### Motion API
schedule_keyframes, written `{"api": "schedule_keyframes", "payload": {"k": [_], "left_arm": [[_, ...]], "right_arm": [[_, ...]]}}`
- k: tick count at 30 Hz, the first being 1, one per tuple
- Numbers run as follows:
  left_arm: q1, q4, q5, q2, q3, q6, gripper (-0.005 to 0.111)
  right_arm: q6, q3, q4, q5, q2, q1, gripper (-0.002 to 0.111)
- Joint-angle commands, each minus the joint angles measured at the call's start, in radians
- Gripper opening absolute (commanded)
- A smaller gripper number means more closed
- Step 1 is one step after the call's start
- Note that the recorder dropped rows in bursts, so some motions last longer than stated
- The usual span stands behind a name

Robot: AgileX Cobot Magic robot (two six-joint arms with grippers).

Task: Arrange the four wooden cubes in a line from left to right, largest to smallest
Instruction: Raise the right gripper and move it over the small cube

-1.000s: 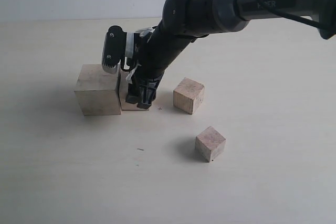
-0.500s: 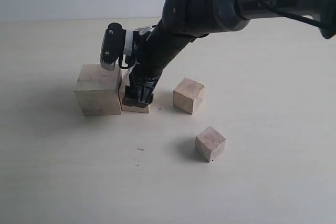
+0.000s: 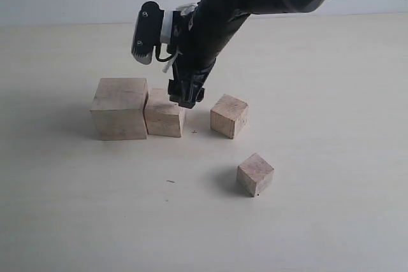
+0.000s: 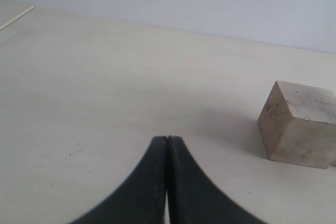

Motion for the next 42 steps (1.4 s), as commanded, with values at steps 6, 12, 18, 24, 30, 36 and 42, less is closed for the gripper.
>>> {"api": "schedule_keyframes", "payload": {"k": [6, 12, 18, 24, 30, 36, 42], "left_arm": [[-0.007, 0.001, -0.008, -0.005, 0.004, 0.0, 0.0], [-0.007, 0.001, -0.008, -0.005, 0.004, 0.0, 0.0], [-0.007, 0.001, -0.008, -0.005, 0.004, 0.0, 0.0], [-0.007, 0.001, -0.008, -0.005, 0.004, 0.0, 0.0], [-0.007, 0.001, -0.008, -0.005, 0.004, 0.0, 0.0], [-0.007, 0.001, -0.008, -0.005, 0.004, 0.0, 0.0], [-0.007, 0.001, -0.008, -0.005, 0.004, 0.0, 0.0]], "right_arm": [[0.154, 0.003, -0.085, -0.043, 0.023, -0.069, 0.08], [0.157, 0.003, -0.038, -0.056, 0.049, -0.116, 0.08], [0.072, 0.003, 0.124, -0.077, 0.081, -0.116, 0.08], [0.069, 0.003, 0.165, -0.082, 0.094, -0.116, 0.08], [0.043, 0.003, 0.21, -0.084, 0.094, -0.116, 0.08], [0.043, 0.003, 0.21, -0.082, 0.094, -0.116, 0.08], [0.043, 0.003, 0.205, -0.08, 0.092, -0.116, 0.08]]}}
